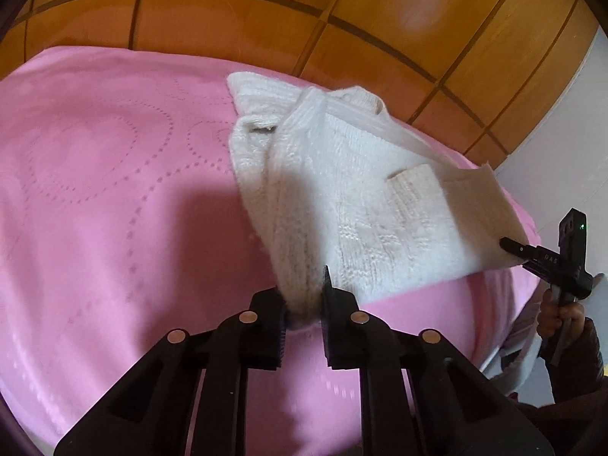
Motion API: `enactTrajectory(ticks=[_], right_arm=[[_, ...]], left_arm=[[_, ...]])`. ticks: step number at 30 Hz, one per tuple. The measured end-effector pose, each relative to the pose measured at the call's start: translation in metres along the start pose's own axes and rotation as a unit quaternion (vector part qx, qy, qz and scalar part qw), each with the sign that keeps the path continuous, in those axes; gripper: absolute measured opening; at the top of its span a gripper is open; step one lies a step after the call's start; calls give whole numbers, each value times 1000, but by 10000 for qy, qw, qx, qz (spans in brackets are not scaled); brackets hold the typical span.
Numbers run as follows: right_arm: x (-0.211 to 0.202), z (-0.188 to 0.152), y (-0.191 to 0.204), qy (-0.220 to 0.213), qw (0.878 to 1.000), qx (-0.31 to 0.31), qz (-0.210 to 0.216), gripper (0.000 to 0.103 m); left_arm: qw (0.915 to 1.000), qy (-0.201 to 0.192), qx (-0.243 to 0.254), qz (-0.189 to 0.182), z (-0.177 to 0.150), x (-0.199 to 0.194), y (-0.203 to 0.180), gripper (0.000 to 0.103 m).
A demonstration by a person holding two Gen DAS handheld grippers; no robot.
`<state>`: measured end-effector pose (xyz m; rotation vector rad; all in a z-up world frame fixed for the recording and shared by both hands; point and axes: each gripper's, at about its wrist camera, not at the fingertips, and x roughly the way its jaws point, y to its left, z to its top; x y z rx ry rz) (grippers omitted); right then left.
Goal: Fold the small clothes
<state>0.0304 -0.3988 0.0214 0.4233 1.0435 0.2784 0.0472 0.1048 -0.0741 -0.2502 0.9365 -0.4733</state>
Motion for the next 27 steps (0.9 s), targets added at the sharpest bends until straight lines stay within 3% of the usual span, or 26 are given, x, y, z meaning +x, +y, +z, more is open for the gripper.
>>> enactTrajectory(ticks=[7,13,16,17,18,19,24,27], right_arm=[[-36,-38,6,186,9996,34,206,18],[-45,-86,-13,727,9972,171,53,19],[-42,-84,-10,732,9970,46,-248,38],[-44,-78,-9,606,9976,29,-334,56],[-46,-73,-8,500,9980,9,-394,65],[-48,-65,-5,320,9983,-68,-487,69],[-37,-32,15,-156,9950,-562,-808,70],[-16,-21,24,-116,9925,-794,-918,54]], left_arm=[[9996,106,-165,-213,-38,-32,4,13],[9974,448,-510,-221,-83,-48,17,15],[9987,206,-464,42,-77,-55,18,19],[9992,92,-384,87,-72,-58,17,29],[9996,-16,-279,102,-63,-61,15,36],[9995,-97,-245,178,-57,-61,15,51],[9989,-259,143,354,-32,-45,4,54],[9981,-157,384,448,-27,-25,-4,48]])
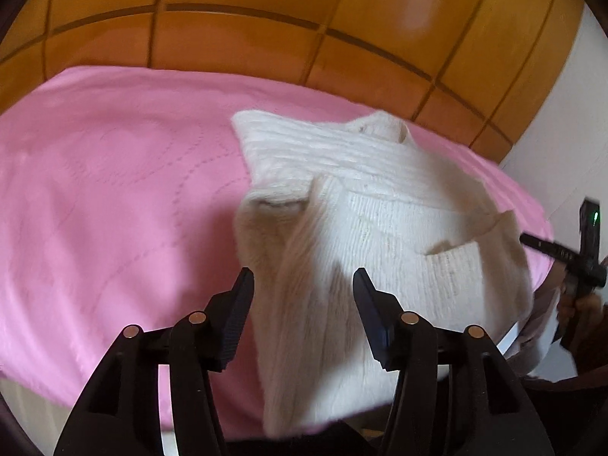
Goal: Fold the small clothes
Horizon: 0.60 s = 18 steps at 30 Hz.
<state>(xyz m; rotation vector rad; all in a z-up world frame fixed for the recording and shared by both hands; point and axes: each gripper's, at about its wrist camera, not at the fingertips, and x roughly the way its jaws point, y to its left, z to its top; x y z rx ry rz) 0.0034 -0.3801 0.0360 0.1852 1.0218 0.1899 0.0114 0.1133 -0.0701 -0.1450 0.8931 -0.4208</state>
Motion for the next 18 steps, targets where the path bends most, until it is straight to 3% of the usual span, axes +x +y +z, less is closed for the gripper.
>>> enactTrajectory(ticks=[1,3,4,5,7,12,18], right_arm=[[7,1,1,88,9999,-68,36,44],[18,-1,4,271,9994,-217,-37,25],[21,-2,4,351,9991,-240,-45,9],[20,-3,2,385,9990,-213,-18,8],[8,-4,-4,304,9994,-103,110,7],[-39,8,-7,-31,9982,49,600,6],[-51,50,-4,-518,9958,124,739,6]], left_arm=[[10000,60,36,-20,1,7,0,36],[9998,199,73,37,-2,16,3,27],[9997,227,74,42,-1,20,3,15],[9998,210,62,-15,-2,19,4,9],[9997,49,-67,-229,-4,8,8,6],[9957,-354,-412,-757,1,-30,17,5],[9918,-835,-469,-845,37,-45,10,5]])
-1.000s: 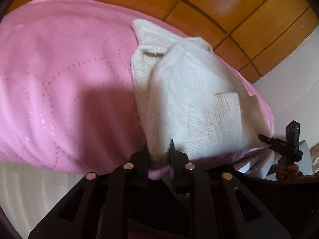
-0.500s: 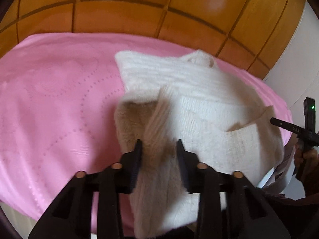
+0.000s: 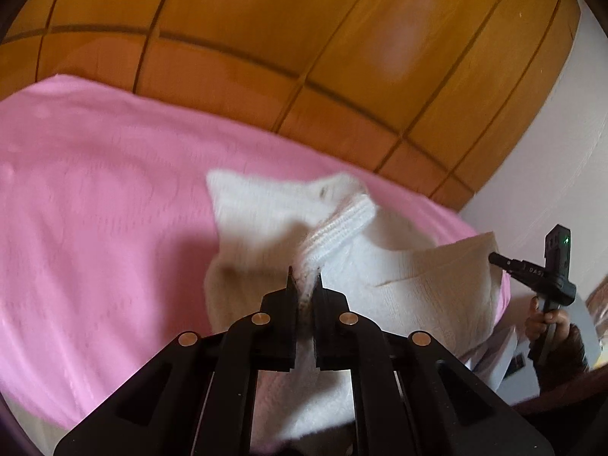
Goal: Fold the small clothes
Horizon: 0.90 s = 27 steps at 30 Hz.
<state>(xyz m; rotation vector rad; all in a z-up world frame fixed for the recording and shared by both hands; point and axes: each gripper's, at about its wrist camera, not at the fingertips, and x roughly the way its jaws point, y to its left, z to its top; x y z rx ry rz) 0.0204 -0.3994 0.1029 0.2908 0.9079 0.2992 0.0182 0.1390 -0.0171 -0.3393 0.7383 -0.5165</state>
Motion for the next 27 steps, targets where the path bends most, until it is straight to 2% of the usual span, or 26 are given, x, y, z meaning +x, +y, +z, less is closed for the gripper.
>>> enactTrajectory(ticks=[5,11,15,18,19,21,23,24,25,27], right_arm=[[36,45,-1,-189,9995,-59,-234,6],[98,82,-21,-120,9970,111,-754,6],[148,86,-44,198,9921,364,-1184,5],[184,75,-60,581,9877,577,-1334,6],[190,68,-63,667,9867,631,-1338,7],[191,65,-67,612,9867,739,-1315,14],[176,66,-65,403,9868,740,-1386,44],[167,67,-62,285,9869,698,-1430,45],[158,69,-59,168,9872,635,-1452,45],[138,68,-43,-22,9899,445,-1342,45]], left_arm=[[9996,-143,93,246,39,29,1,5],[9978,-71,-246,612,80,74,26,5],[9927,378,-524,1023,85,125,49,5],[9849,731,-525,1477,78,154,60,5],[9835,825,-584,1500,76,160,63,6],[9814,779,-792,1564,77,157,67,14],[9795,658,-753,1748,80,145,62,35],[9784,504,-647,1896,81,134,57,36],[9797,393,-554,1884,79,125,52,36],[9875,167,-229,1547,80,106,33,36]])
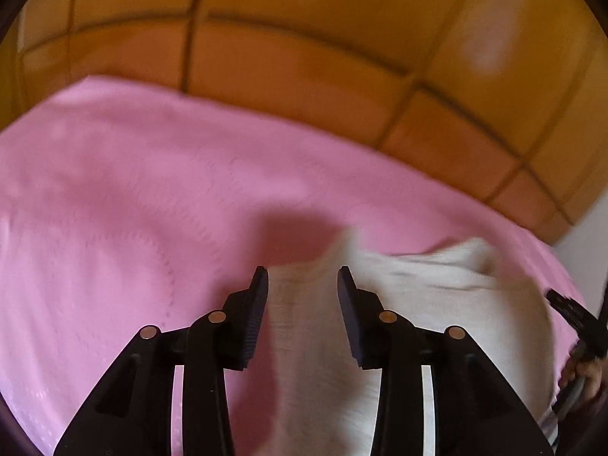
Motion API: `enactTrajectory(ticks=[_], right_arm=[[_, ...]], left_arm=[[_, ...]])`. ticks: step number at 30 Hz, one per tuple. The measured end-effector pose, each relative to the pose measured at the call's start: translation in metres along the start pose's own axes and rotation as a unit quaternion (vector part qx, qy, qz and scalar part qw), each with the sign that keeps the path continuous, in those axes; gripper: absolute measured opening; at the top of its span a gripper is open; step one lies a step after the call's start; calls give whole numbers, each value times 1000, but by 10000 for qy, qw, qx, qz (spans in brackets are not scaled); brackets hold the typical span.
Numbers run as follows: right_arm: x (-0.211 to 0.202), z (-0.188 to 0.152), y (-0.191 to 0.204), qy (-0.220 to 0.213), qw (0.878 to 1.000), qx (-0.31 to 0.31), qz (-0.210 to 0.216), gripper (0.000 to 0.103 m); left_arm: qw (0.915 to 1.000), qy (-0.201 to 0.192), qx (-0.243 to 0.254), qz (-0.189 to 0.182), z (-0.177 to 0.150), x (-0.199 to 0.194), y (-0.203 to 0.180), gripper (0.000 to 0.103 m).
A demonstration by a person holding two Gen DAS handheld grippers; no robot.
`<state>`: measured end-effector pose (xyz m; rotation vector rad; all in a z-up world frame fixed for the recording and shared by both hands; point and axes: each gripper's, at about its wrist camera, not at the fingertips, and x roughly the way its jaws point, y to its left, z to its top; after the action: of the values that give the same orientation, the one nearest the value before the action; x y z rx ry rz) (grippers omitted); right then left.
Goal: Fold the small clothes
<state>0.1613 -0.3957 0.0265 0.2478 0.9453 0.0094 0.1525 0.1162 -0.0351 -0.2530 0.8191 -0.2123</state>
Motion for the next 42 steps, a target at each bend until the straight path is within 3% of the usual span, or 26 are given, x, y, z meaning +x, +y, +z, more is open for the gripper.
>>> enactTrajectory(ticks=[3,6,11,12,13,14,16,23,28,30,34,36,37,38,39,40,42], right_arm=[[-21,-11,29,-47,9981,-388,483,45],[-17,-30,68,258,9920,-825,920,45],[13,-55,111,727,9844,-1219,1040,44],[18,-58,115,766,9838,-1285,985,43],[20,-60,115,784,9835,-1319,960,36],[21,-60,116,821,9827,-1334,984,19],[19,-56,120,871,9802,-1413,1077,5],[-7,-29,125,150,9858,-1377,950,4],[41,-41,124,625,9889,-1175,655,5],[52,-47,124,553,9899,-1199,524,5],[54,-48,128,472,9895,-1304,410,9],[52,-45,127,494,9896,-1271,463,15],[49,-44,126,485,9901,-1229,476,31],[44,-43,124,450,9909,-1171,479,55],[32,-42,123,344,9922,-1099,486,65],[23,-45,121,258,9924,-1085,523,70],[3,-51,125,136,9905,-1198,657,71]], left_arm=[[9967,-78,658,-477,-3,-12,-30,36],[9920,186,1132,-532,-15,4,-60,45],[9891,933,886,-713,-29,49,-67,46],[9890,931,890,-731,-31,52,-66,40],[9883,887,967,-772,-33,52,-67,19],[9884,836,1015,-765,-33,51,-68,6],[9904,650,973,-732,-30,46,-67,4],[9953,-99,767,-590,-4,27,-68,4],[9956,467,807,54,-11,79,-70,4],[9941,578,879,256,-19,93,-66,6],[9945,636,787,267,-14,89,-66,7],[9947,580,790,324,-13,79,-69,17],[9948,526,793,348,-15,70,-69,26],[9956,426,774,316,-17,56,-68,40],[9962,344,747,274,-20,48,-67,48],[9969,240,716,239,-23,38,-66,58],[9973,50,700,213,-35,13,-62,58]])
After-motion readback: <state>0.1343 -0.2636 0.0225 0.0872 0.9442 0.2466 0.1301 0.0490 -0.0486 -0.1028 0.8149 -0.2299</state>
